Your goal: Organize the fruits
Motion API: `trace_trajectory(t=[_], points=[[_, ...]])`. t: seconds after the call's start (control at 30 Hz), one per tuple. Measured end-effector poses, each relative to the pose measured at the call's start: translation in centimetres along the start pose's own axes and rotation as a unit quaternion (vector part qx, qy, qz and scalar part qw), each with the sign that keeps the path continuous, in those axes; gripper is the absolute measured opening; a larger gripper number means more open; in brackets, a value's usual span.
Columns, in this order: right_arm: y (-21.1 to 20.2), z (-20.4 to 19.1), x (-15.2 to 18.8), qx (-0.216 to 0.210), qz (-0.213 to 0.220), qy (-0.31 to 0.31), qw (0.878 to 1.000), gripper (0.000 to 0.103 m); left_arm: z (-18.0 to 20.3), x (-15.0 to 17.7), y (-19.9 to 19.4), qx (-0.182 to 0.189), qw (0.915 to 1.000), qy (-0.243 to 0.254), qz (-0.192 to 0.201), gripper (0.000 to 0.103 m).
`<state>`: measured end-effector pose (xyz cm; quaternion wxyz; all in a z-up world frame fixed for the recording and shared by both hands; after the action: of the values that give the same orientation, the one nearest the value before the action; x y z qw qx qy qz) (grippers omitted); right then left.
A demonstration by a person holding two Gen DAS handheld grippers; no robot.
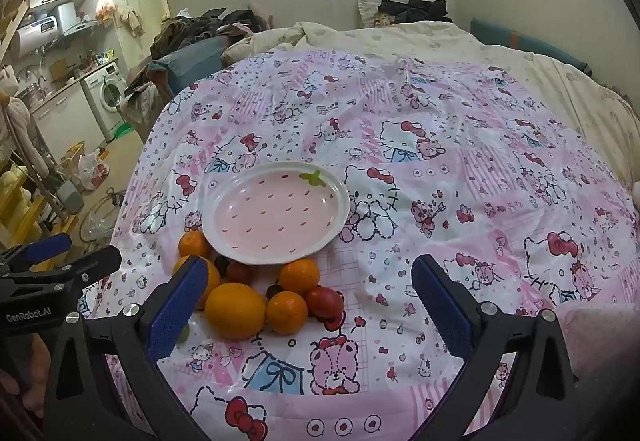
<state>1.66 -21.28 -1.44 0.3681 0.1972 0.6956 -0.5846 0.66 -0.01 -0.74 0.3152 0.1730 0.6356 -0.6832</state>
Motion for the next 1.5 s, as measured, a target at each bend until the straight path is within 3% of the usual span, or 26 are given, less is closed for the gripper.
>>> trace_trajectory(t=[1.5], points=[[0.29, -0.09, 0.29, 0.000, 0.000, 0.004, 1.000, 0.103, -0.43, 0.38, 0.51, -0.003, 1.0000, 0.003, 0.000, 0.103]])
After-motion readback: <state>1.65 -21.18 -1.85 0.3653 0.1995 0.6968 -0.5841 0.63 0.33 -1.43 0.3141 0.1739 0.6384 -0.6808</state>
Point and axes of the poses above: each gripper's, at about its wrist camera, not at the fingertips, and y roughly the way its jaws point, z to its right, x to its underside, the point moved 1 cm from there along y, roughly the way its jaws point, and after that the axes turned 6 degrees about -y, right-handed, at the moved point
